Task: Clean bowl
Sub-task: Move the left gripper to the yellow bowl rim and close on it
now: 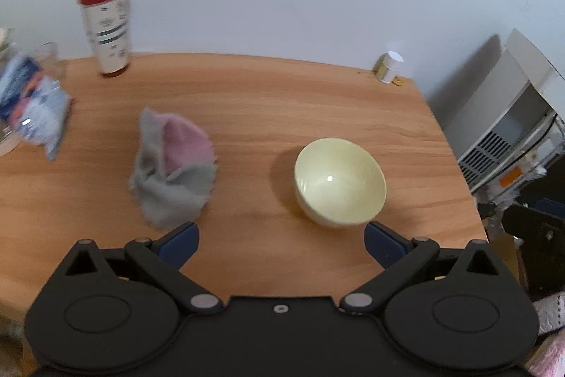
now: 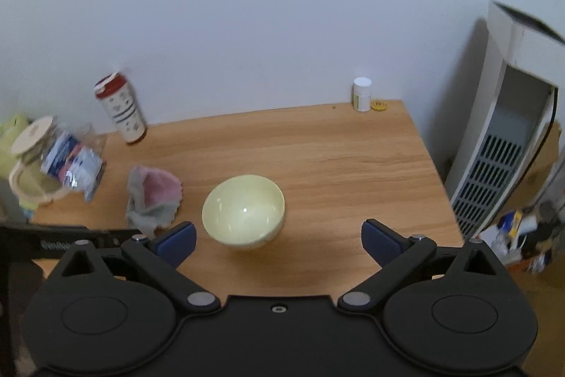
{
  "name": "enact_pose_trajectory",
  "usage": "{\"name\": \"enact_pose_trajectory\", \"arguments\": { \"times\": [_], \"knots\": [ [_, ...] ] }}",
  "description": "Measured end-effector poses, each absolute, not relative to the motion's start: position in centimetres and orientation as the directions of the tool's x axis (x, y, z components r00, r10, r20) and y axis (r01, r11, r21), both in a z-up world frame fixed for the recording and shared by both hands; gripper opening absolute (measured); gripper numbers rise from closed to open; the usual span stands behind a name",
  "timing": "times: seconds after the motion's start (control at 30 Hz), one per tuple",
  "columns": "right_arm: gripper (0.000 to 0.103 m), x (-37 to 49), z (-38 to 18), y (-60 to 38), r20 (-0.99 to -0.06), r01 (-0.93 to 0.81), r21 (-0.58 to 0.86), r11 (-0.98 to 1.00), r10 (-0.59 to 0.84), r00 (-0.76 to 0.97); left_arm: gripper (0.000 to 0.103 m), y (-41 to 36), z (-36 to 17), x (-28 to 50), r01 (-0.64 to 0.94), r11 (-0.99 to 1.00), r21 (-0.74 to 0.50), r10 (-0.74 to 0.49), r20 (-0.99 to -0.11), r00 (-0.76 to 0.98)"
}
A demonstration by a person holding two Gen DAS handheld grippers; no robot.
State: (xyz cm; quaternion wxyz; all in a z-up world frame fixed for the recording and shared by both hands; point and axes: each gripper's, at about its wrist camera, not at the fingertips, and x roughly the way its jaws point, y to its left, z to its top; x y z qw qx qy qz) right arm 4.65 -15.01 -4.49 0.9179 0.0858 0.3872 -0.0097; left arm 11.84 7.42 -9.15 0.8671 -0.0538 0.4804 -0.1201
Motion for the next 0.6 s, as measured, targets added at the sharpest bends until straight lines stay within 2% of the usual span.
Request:
{"name": "enact_pose_trajectory", "arguments": {
  "times": [0.1, 0.17, 0.3, 0.47, 0.6],
  "knots": [
    [0.101, 6.2, -5.2, -14.8, -0.726, 0.095, 0.146, 0.985, 0.042, 0.687, 0.091, 7.5, -10.8, 13.8, 0.201, 0.939, -0.281, -0.344, -0.816, 0.465],
    [0.101, 7.1, -5.6, -14.7, -0.729, 0.096, 0.136, 0.986, 0.034, 0.683, 0.090, 7.5, -11.9, 14.9, 0.207, 0.928, -0.310, -0.371, -0.819, 0.437],
    [0.100, 8.3, -6.3, -13.3, -0.717, 0.068, 0.027, 0.997, -0.028, 0.696, 0.082, 7.3, -14.4, 17.0, 0.249, 0.900, -0.356, -0.430, -0.818, 0.383],
    [0.095, 9.9, -7.8, -13.1, -0.746, 0.068, 0.063, 0.996, 0.002, 0.666, 0.081, 6.5, -16.5, 18.7, 0.294, 0.876, -0.383, -0.471, -0.812, 0.345],
    [0.094, 10.5, -8.9, -13.2, -0.759, 0.106, 0.049, 0.993, -0.033, 0.651, 0.066, 5.5, -18.1, 19.8, 0.338, 0.846, -0.411, -0.508, -0.813, 0.284]
  ]
}}
